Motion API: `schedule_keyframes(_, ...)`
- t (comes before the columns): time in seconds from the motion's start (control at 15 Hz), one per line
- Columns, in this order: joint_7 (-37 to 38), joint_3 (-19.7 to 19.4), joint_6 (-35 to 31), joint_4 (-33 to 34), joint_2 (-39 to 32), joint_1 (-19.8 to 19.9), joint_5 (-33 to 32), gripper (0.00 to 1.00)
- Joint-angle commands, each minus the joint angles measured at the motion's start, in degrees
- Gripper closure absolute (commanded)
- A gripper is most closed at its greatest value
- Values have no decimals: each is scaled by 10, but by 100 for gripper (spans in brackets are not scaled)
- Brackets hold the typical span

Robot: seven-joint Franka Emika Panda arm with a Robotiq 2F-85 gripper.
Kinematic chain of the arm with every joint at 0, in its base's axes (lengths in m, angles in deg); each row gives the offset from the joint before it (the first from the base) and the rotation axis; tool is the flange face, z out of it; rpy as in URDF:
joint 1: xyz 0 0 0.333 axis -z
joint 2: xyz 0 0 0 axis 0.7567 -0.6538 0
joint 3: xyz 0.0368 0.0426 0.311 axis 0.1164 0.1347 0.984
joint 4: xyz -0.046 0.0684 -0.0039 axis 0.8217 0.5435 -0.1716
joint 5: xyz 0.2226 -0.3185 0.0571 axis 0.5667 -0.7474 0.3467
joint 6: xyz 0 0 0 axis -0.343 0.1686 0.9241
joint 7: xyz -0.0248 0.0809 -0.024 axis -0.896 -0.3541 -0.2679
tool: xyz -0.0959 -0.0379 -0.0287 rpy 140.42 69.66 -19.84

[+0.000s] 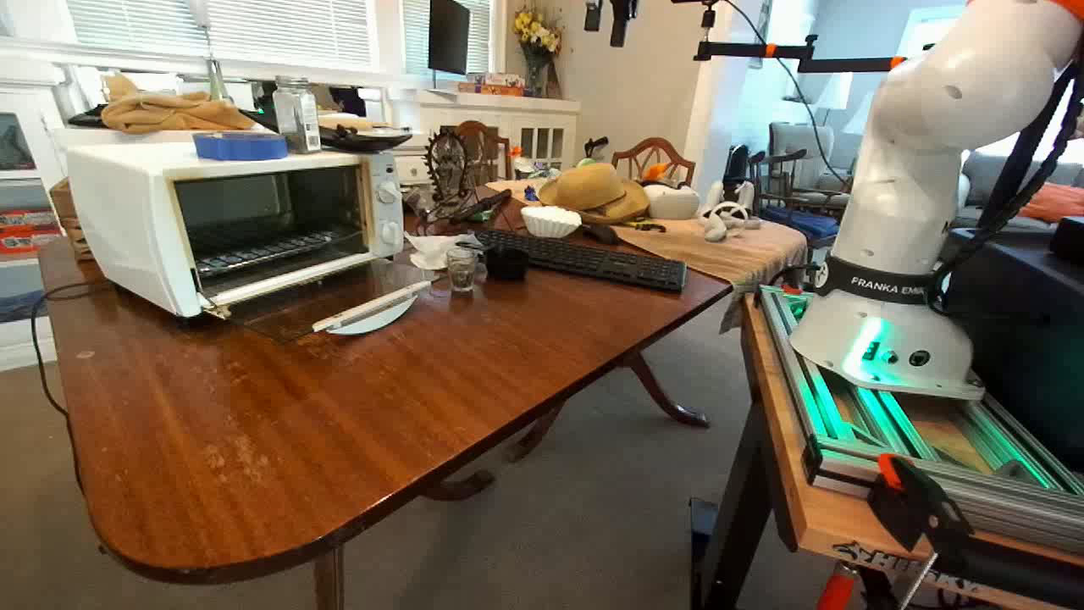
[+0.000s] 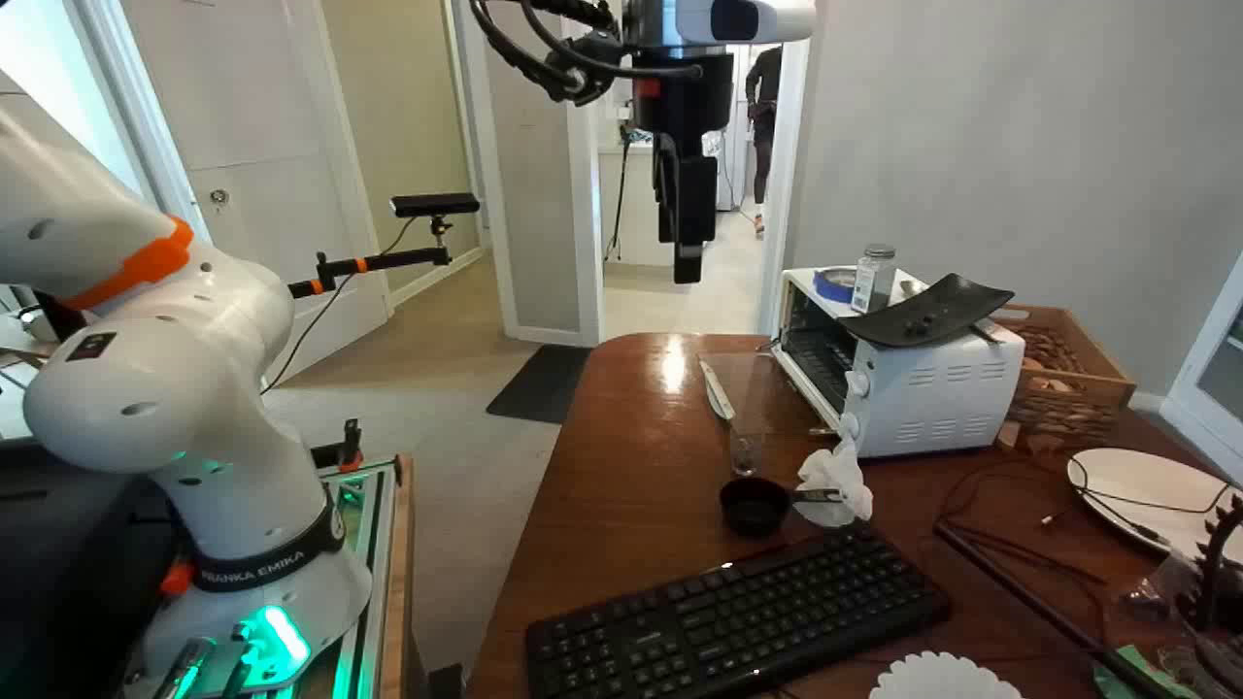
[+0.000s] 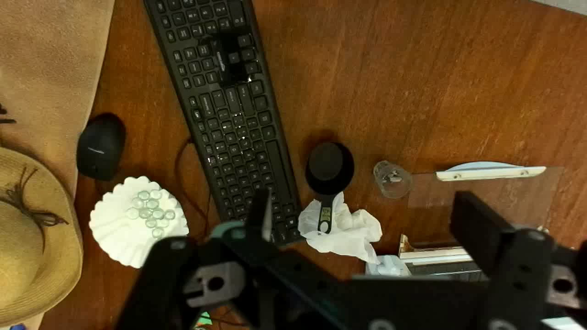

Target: Pour the contents in the cup into the black item

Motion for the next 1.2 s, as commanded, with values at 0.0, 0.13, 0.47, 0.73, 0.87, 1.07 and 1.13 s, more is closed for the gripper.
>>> schedule_keyframes(0.0, -3, 6, 1, 1, -1, 7, 3, 0)
schedule_keyframes(0.13, -3, 6, 1, 1, -1, 7, 3, 0)
schedule_keyframes(0.47, -41, 20, 25, 22, -16, 2, -51, 0)
schedule_keyframes(0.73, -86, 45, 52, 41, -38, -16, -97, 0)
schedule_keyframes(0.87, -118, 55, 45, 47, -56, -32, -105, 0)
schedule_keyframes(1.07, -175, 66, 33, 61, -89, -59, -101, 0)
schedule_keyframes(1.13, -199, 65, 23, 65, -105, -65, -100, 0)
